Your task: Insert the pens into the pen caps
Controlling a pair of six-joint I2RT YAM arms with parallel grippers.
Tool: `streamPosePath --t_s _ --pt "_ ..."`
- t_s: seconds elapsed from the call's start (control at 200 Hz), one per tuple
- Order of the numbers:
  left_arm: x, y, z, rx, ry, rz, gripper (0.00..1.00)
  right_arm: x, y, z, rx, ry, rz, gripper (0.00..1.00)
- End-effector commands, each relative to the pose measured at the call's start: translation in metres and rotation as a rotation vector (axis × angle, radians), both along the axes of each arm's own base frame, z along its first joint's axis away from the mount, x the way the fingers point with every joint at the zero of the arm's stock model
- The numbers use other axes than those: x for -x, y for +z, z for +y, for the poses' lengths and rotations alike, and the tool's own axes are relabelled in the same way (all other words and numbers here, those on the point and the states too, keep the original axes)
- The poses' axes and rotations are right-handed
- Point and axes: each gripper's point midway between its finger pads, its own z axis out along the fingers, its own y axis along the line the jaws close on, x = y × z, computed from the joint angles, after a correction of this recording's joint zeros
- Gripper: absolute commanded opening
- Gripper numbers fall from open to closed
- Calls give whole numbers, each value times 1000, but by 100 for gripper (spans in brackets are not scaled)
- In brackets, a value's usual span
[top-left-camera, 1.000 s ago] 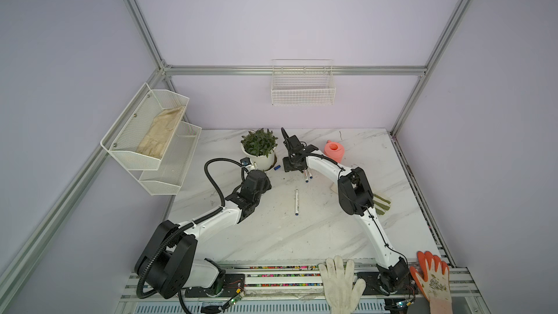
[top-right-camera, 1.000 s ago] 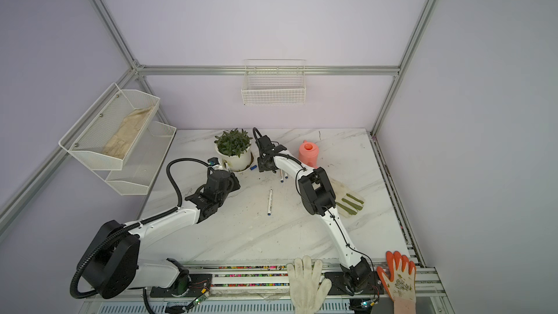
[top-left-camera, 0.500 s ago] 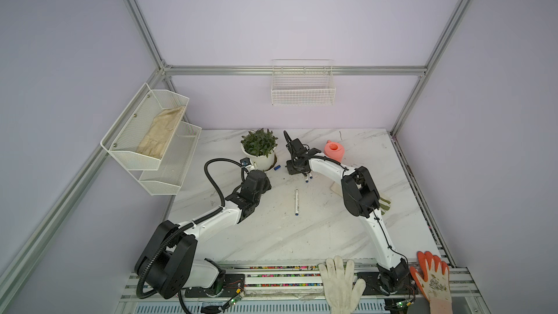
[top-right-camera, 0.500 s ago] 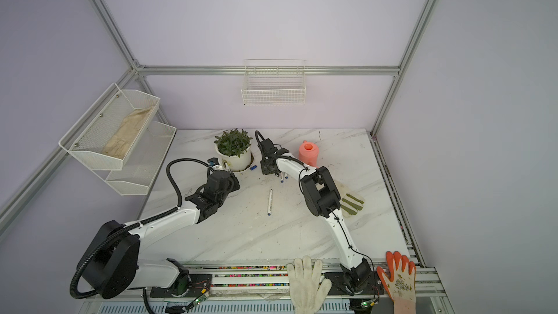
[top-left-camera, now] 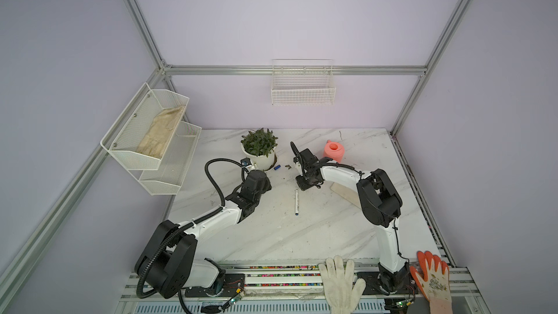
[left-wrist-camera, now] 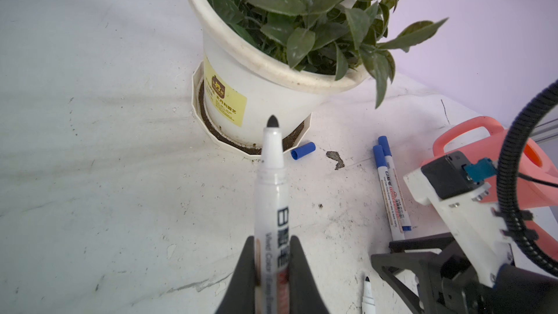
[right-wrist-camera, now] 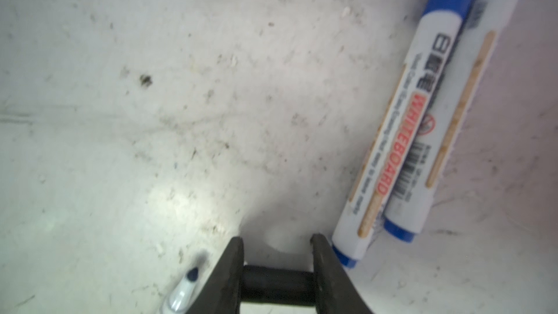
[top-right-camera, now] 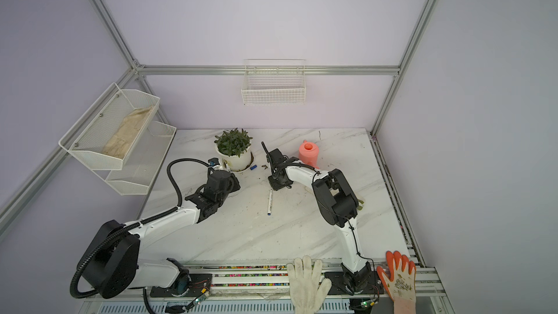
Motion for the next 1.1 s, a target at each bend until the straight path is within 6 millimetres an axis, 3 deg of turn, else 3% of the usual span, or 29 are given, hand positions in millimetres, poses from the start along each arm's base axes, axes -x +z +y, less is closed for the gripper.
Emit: streamPosePath --t_s 0.0,0.335,0.62,0.755,0.935,1.095 --pt "-7 18 -3 35 7 -41 0 21 10 1 -4 67 22 35" --pt "-6 19 -2 32 3 -42 0 30 33 -14 -39 -121 33 59" --pt "-2 20 2 20 6 -51 0 78 25 -17 -71 -137 254 56" --pt "-1 19 3 11 4 -51 0 100 21 -7 -140 -108 358 55" --pt "0 23 5 9 11 -60 0 89 1 -12 -111 -167 382 56" --pt "4 24 11 0 27 -66 0 74 -5 -18 -67 -212 342 58"
